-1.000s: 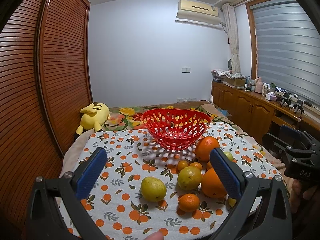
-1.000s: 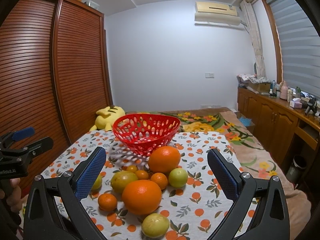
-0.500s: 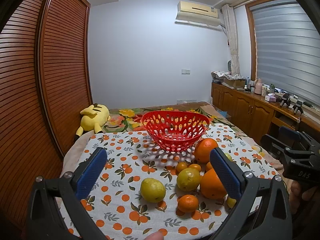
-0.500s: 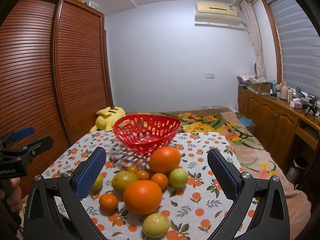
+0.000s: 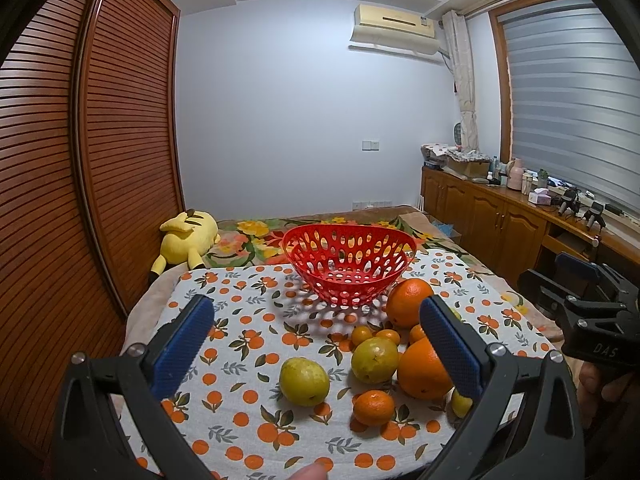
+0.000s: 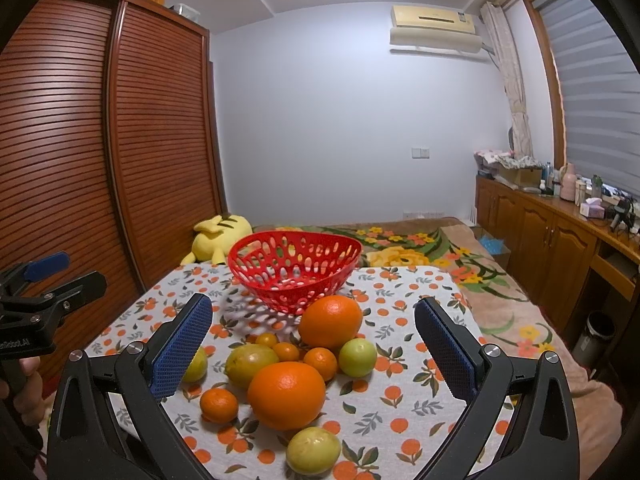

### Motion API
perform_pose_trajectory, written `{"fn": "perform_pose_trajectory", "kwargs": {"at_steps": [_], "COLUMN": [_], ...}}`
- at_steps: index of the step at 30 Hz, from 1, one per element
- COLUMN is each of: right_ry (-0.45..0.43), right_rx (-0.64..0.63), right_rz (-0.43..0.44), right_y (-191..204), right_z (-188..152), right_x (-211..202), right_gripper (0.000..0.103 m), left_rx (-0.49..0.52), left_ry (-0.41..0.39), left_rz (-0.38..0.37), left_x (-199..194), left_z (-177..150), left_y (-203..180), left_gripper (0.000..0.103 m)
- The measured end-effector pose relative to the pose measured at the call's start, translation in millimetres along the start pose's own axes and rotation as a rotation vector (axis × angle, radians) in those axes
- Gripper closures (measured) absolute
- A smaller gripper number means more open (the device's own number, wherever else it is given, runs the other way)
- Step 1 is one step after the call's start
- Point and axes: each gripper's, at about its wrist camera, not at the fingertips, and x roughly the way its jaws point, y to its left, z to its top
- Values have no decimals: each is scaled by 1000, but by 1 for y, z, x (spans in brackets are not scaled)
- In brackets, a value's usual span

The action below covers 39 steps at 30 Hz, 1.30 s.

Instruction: Organize fruits

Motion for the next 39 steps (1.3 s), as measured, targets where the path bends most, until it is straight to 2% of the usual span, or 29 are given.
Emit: {"fn": "perform_pose_trajectory", "kwargs": {"at_steps": [14,24,39], "right_ry": [3,68,134], "right_rx": [-3,1,-14], "right_rz": [2,0,24], "right_y": [3,-1,-7], "right_z": [1,-19,-46], "right_x": [-1,11,17], "right_gripper": [0,0,0], "left_rx": [0,-9,-1], "left_ry": [6,81,135], "left_rz": [-4,-4,-35], "left_x": [-2,14,32], "left_z": [-4,-26,-49], "left_y": [-3,1,-1], "left_gripper": [0,0,0]}}
